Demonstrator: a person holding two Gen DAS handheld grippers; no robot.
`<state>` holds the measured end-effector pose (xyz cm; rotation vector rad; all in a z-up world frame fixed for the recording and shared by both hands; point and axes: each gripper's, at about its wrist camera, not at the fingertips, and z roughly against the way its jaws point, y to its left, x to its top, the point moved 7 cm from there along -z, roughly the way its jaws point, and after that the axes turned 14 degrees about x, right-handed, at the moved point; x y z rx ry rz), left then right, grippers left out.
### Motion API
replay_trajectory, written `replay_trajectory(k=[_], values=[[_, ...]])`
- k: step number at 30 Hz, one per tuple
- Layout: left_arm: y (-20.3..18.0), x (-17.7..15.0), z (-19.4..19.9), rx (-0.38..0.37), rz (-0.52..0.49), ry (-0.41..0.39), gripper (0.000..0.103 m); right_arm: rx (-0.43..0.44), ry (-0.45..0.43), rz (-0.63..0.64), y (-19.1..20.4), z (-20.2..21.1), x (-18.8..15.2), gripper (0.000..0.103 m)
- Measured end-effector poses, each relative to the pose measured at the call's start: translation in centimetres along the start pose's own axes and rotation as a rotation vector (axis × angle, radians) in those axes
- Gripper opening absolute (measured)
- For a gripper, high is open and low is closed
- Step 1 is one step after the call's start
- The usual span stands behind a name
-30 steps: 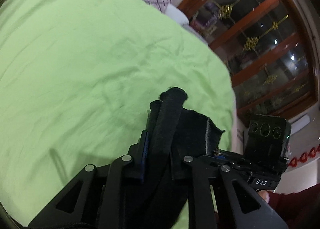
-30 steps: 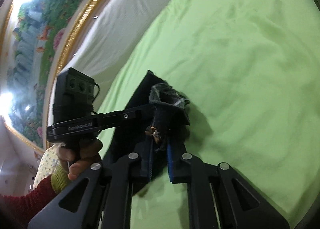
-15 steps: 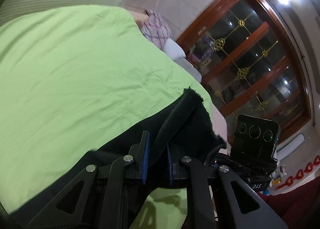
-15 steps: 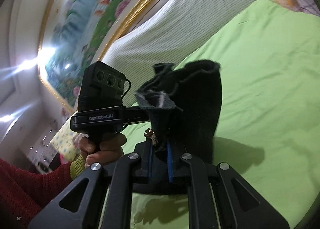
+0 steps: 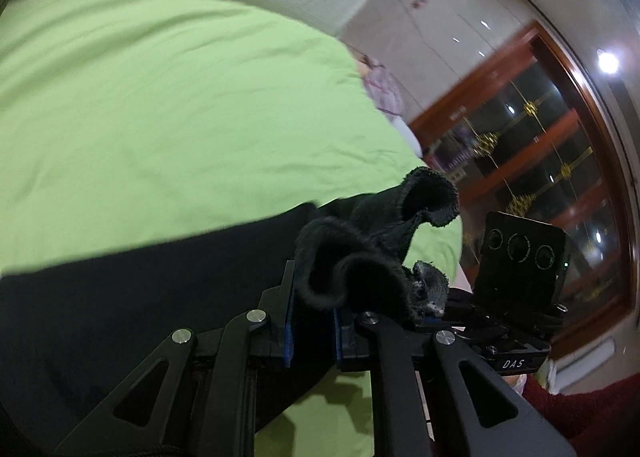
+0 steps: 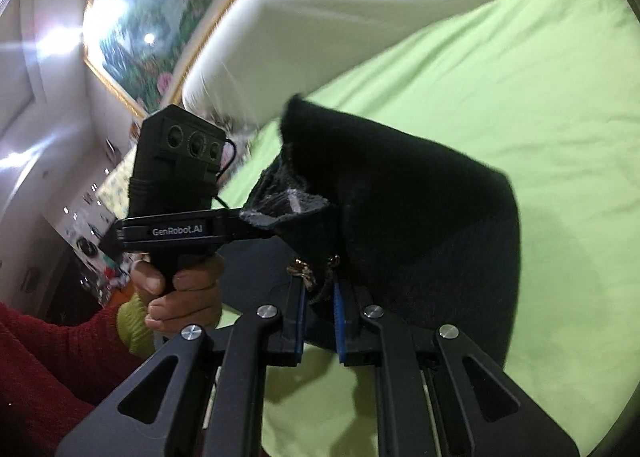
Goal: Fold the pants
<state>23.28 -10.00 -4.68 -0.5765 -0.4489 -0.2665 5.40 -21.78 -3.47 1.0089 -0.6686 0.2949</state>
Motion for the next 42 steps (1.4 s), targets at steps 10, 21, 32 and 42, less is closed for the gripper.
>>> replay_trajectory(k=[10, 21, 32, 42], values=[[4.6, -3.0, 0.5, 0.038, 0.169, -0.002, 0.016, -0.052, 0.087, -0.015, -0.5, -3.4, -0.3, 0.018], [6.2, -4.3, 4.7, 0.075, 0.287, -0.096, 0.042, 0.033, 0.046, -0.024, 2.5, -2.7, 0.1, 0.051], [-0.4, -3.7, 7.2, -0.015, 0.179, -0.140, 0.057, -0.274, -0.077, 0.036, -0.8, 2.4, 4.7, 0.026], [1.8, -7.0, 0.0, 0.086, 0.247, 0.007, 0.056, -0.298, 0.177, 0.050, -4.2, -5.6, 3.9, 0.020]])
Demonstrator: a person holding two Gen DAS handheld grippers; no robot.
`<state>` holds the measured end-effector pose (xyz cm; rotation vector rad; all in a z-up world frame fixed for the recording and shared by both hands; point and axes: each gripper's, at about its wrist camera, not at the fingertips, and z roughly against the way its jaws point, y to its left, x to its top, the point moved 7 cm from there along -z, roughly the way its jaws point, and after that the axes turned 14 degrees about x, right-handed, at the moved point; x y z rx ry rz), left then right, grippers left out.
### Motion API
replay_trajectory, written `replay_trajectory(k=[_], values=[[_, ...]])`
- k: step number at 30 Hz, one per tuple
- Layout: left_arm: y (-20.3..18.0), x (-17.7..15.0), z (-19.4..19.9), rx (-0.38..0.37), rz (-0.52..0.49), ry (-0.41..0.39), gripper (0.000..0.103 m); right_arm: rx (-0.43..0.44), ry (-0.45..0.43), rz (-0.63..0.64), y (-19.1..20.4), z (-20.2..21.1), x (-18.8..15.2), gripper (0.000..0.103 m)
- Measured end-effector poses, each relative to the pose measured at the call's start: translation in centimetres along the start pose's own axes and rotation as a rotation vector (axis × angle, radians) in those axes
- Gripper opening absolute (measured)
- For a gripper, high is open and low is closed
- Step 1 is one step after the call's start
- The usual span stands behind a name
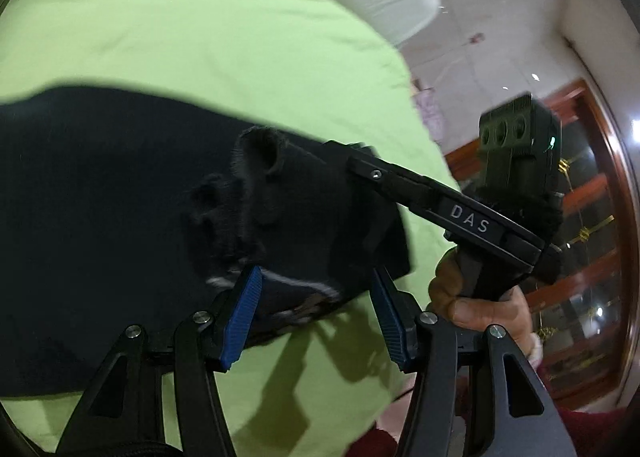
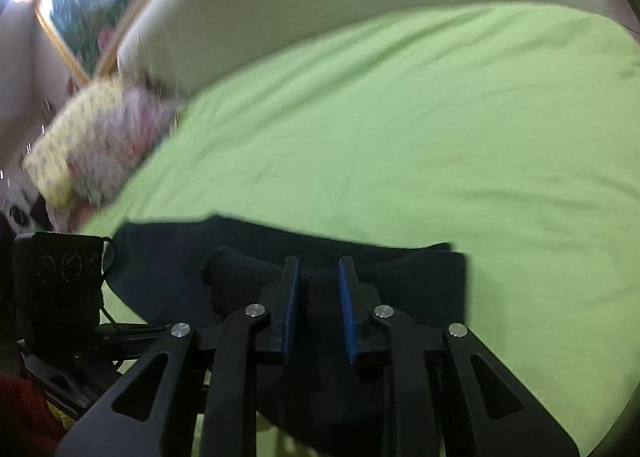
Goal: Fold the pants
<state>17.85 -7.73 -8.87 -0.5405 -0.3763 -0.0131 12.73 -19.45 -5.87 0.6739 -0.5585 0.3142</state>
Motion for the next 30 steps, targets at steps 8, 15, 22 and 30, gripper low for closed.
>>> replay_trajectory(k=[8, 15, 22, 30], values=[[1.5, -0.9, 0.9, -0.016, 0.027, -0.003, 0.056, -0.006, -0.041, 0.025, 1.0, 0.0, 0.7, 0.018], [4.6, -1.7, 5.8, 0.046, 0.096, -0.100, 0.061, 0.082, -0.047, 0.132, 6.7, 0.4, 1.9, 0.021], [11.0, -4.4, 12.3, 0.142, 0.262, -0.221, 0.067, 0.161, 0.036, 0.193, 11.0, -4.2, 2.4, 0.022], [18.1, -8.6, 18.7, 0.265, 0.478, -0.346, 0.070, 0.230, 0.103, 0.237, 15.2, -8.3, 2.6, 0.026]])
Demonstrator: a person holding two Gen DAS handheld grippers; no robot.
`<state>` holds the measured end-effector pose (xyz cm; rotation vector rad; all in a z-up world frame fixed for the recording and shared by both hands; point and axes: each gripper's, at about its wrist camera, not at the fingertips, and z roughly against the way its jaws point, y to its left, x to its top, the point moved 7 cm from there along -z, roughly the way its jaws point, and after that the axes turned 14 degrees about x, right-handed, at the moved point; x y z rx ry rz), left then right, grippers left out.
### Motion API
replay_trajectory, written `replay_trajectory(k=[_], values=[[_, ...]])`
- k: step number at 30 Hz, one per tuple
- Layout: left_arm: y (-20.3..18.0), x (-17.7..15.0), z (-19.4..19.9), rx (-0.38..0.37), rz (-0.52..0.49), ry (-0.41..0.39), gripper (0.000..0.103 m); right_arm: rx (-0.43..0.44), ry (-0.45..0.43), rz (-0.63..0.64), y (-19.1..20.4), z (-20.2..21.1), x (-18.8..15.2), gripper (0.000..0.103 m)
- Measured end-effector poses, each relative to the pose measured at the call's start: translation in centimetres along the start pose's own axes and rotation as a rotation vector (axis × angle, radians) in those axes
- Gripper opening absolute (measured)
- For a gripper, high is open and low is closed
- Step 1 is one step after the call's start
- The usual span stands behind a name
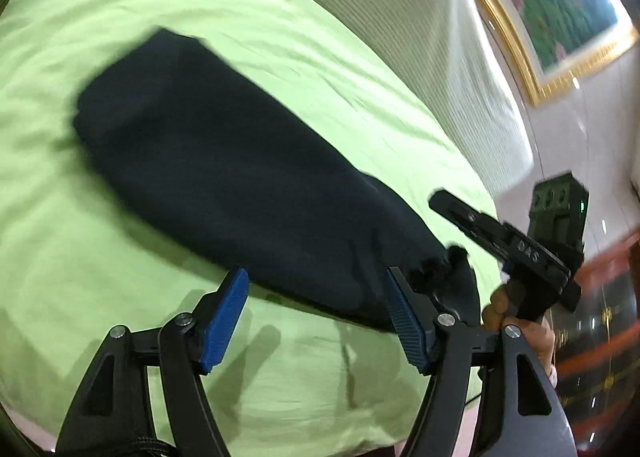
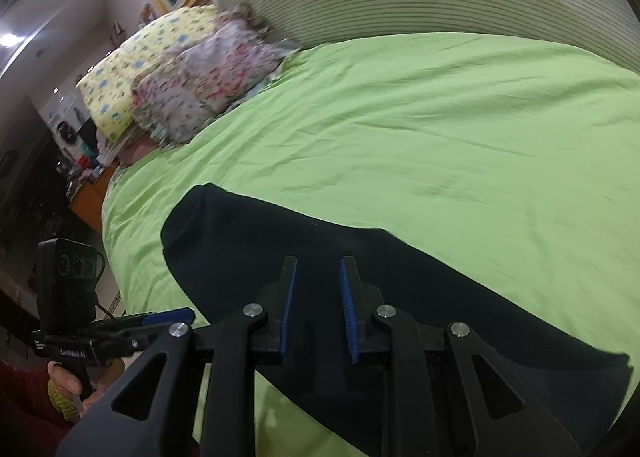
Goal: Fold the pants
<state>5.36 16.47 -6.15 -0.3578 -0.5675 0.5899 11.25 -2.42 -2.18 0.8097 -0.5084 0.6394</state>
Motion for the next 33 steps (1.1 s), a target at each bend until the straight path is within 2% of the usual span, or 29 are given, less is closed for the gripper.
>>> replay_trajectory(k=[3, 7, 14, 21, 24, 33], values=[[2.8, 0.6, 1.1, 0.043, 0.069, -0.031, 0.070, 0.024, 0.018, 0.019, 1.0, -1.4, 0.4, 0.037], [6.2, 1.3, 1.6, 0.107, 0.164, -0.047, 0.071, 0.048, 0.060, 0.054, 2.4, -3.6, 0.7, 0.038], [9.0, 1.9, 0.5, 0.110, 0.275, -0.033, 0.071, 0.080, 0.162, 0.142, 4.4, -8.5, 2.1, 0.038], [8.7, 2.8, -0.5, 0.111, 0.309, -0.036, 0.073, 0.137, 0.305, 0.292, 7.0, -14.2, 4.7, 0.038], [7.5, 3.2, -1.2, 0.101, 0.308, -0.039, 0.075, 0.162, 0.343, 0.313, 7.5, -15.7, 5.2, 0.038], [8.4, 3.3, -1.2, 0.102, 0.328, -0.053, 0.076, 0.199, 0.467, 0.353, 7.6, -19.7, 5.8, 0.038]])
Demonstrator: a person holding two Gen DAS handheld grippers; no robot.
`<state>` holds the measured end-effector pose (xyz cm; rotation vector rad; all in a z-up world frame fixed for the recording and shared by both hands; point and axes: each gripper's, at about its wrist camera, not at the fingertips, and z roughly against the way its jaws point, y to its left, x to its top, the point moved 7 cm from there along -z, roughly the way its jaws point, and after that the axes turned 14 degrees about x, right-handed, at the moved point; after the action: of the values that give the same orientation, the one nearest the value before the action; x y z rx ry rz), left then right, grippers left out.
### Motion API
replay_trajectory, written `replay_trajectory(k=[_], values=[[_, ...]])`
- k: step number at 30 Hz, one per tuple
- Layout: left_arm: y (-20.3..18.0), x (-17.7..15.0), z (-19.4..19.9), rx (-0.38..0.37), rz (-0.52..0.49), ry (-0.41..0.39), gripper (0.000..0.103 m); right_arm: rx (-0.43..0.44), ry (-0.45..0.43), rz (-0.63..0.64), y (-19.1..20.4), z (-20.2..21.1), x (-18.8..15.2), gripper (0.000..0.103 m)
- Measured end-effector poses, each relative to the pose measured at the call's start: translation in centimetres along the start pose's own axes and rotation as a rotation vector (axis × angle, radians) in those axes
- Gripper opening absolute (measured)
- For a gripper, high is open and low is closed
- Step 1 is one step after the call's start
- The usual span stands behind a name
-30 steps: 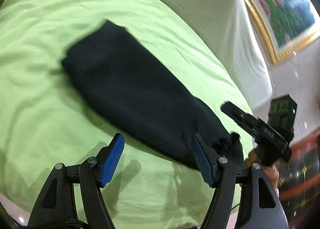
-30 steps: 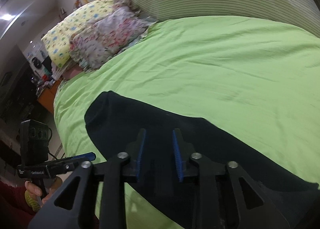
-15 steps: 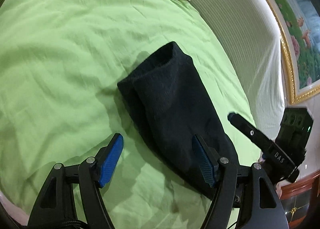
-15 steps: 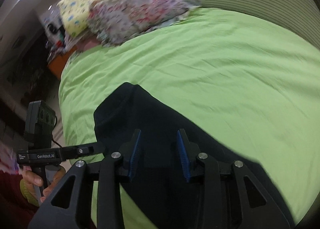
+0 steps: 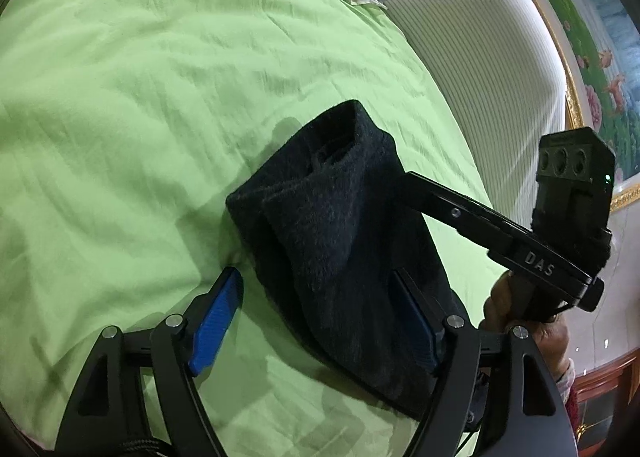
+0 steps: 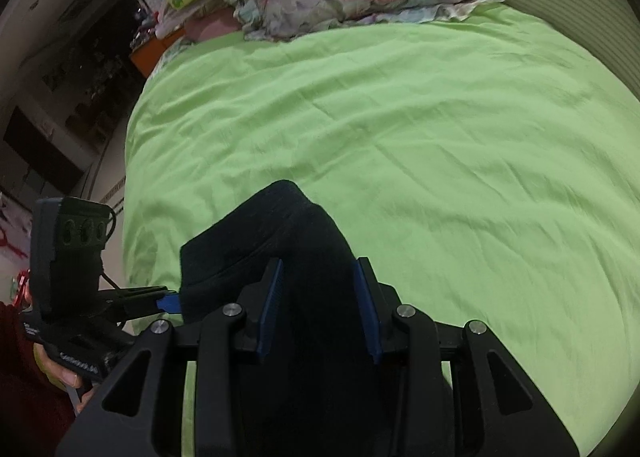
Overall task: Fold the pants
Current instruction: 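Grasp the end of the navy bundle with the right gripper while the left gripper presses it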
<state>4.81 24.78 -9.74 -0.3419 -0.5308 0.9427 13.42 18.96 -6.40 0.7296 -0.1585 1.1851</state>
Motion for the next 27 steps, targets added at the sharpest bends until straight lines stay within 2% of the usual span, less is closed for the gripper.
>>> replay_trajectory(k=[7, 13, 14, 15, 18, 22, 25, 27], values=[[-0.3, 0.6, -0.4, 0.007, 0.006, -0.006, 0.076, 0.056, 0.064, -0.035, -1.2, -1.8, 0.5, 0.040], [-0.4, 0.6, -0.7, -0.003, 0.016, -0.011, 0.076, 0.159, 0.095, -0.074, -1.3, -2.8, 0.2, 0.042], [-0.4, 0.6, -0.7, 0.001, 0.010, -0.016, 0.075, 0.162, 0.100, -0.060, -1.1, -2.8, 0.2, 0.038], [-0.5, 0.6, -0.7, 0.002, 0.006, -0.019, 0.074, 0.163, 0.101, -0.046, -0.9, -2.7, 0.1, 0.030], [-0.5, 0.7, -0.8, 0.006, -0.004, -0.028, 0.072, 0.187, 0.067, -0.042, -0.4, -1.5, 0.0, 0.023], [-0.5, 1.1, -1.0, 0.015, -0.004, -0.038, 0.063, 0.209, 0.011, -0.042, 0.0, 0.2, -0.3, 0.021], [-0.6, 1.3, -1.1, 0.014, -0.021, -0.038, 0.045, 0.209, -0.014, -0.025, 0.8, 1.4, -0.6, 0.021], [-0.6, 1.4, -1.2, -0.019, -0.010, -0.016, 0.043, 0.194, -0.020, -0.008, 1.3, 2.0, -0.8, 0.021]])
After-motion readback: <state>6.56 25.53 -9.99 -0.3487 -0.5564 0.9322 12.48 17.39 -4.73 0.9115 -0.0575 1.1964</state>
